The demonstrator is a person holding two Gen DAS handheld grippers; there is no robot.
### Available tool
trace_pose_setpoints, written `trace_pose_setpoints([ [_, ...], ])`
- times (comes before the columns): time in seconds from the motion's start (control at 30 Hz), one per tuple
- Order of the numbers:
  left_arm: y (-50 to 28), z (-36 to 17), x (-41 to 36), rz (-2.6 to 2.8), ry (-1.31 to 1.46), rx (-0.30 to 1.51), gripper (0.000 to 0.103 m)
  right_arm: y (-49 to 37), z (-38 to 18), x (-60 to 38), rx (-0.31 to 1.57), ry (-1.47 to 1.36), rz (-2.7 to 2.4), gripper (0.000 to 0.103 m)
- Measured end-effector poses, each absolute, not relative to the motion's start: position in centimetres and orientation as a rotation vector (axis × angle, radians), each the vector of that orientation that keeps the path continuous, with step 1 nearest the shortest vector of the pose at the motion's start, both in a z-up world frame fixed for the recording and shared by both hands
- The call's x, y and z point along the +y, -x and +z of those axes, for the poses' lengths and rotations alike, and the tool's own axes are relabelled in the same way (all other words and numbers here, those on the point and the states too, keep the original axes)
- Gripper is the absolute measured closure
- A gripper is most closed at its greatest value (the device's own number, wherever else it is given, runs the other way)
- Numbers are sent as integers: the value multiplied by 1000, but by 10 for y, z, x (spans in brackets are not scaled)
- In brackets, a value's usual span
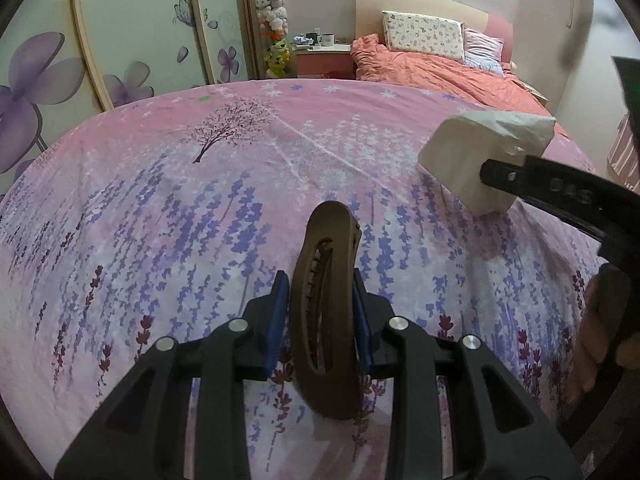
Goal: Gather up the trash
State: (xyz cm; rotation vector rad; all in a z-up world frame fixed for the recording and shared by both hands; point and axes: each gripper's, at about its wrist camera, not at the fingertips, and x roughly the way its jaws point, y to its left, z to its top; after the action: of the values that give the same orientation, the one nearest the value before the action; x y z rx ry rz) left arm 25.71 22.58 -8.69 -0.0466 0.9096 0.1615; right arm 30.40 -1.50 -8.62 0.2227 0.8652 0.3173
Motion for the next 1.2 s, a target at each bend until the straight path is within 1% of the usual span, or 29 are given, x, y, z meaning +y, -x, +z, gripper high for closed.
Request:
trace_pose_setpoints([
  [0.03, -257, -87, 226, 162, 46, 910, 72, -303, -86, -17, 864, -238, 332, 63],
  [0.13, -256, -87, 226, 162, 45, 910, 72, -289, -83, -25, 846, -241, 319, 68],
  [0.3, -256, -88, 223, 164, 41, 910, 72, -269, -82, -42, 829, -261, 283, 68],
  [0.5, -257, -88, 220, 170, 28, 911, 72, -227, -79, -94, 811, -272, 180, 68],
  [0.57, -258, -89, 217, 174, 15, 912, 72, -211, -79, -112, 821, -273, 153, 66],
  [0.6, -258, -88, 215, 174, 10, 912, 72, -202, -80, -121, 828, -275, 143, 61],
  [0.63, -259, -88, 213, 171, 4, 911, 72, -197, -80, -126, 833, -278, 142, 49],
  [0.67, -258, -88, 211, 168, 1, 909, 72, -189, -80, -134, 835, -280, 140, 43],
  [0.7, -258, -88, 209, 156, 1, 909, 72, -183, -79, -140, 833, -278, 135, 32],
  [0.73, -256, -88, 206, 152, 0, 908, 72, -173, -78, -148, 826, -269, 127, 27],
  [0.8, -254, -88, 201, 136, 5, 908, 71, -167, -77, -155, 823, -249, 116, 22],
  [0.83, -251, -88, 196, 127, 1, 907, 71, -163, -77, -159, 823, -241, 107, 20],
  [1.03, -242, -88, 167, 29, -8, 907, 69, -165, -64, -175, 778, -248, 55, 19],
  [1.2, -240, -89, 149, 5, -43, 909, 58, -189, -61, -163, 756, -193, 58, 19],
])
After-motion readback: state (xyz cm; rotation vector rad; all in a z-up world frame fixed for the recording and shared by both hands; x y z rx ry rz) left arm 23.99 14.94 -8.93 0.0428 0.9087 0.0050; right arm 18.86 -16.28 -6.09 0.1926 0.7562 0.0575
